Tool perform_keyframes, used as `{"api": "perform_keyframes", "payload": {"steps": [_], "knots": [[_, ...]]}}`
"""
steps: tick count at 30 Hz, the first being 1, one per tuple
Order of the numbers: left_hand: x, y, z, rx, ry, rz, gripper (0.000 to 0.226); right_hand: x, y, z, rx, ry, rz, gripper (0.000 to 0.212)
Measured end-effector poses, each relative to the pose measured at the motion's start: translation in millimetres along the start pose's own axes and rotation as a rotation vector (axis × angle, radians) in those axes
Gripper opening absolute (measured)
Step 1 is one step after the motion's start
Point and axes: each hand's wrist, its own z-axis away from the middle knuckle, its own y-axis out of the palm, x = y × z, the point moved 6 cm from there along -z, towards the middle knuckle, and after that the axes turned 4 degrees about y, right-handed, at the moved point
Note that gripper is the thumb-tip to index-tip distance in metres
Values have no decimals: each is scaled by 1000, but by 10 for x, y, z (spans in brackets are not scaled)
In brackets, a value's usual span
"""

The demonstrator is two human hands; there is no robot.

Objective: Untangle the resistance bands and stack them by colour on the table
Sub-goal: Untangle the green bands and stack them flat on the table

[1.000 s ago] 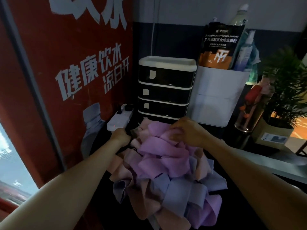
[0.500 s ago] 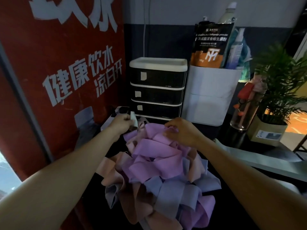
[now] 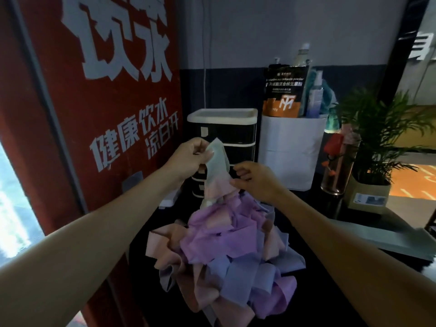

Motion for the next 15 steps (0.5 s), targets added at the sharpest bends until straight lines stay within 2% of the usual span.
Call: {"api": "perform_keyframes", "payload": {"steps": [4, 7, 10, 15], "knots": [[-329, 40, 47, -8, 87, 70, 17, 166, -63, 24, -1, -26, -69, 49], [-516, 72, 99, -6, 129, 85, 18, 296, -102, 21, -20, -50, -143, 40], [-633, 44, 105, -52, 155, 119, 18, 369, -163, 17, -63, -71, -92, 31], [-755, -66, 46, -134, 162, 214, 14, 349, -228, 14, -100, -55, -40, 35]]}}
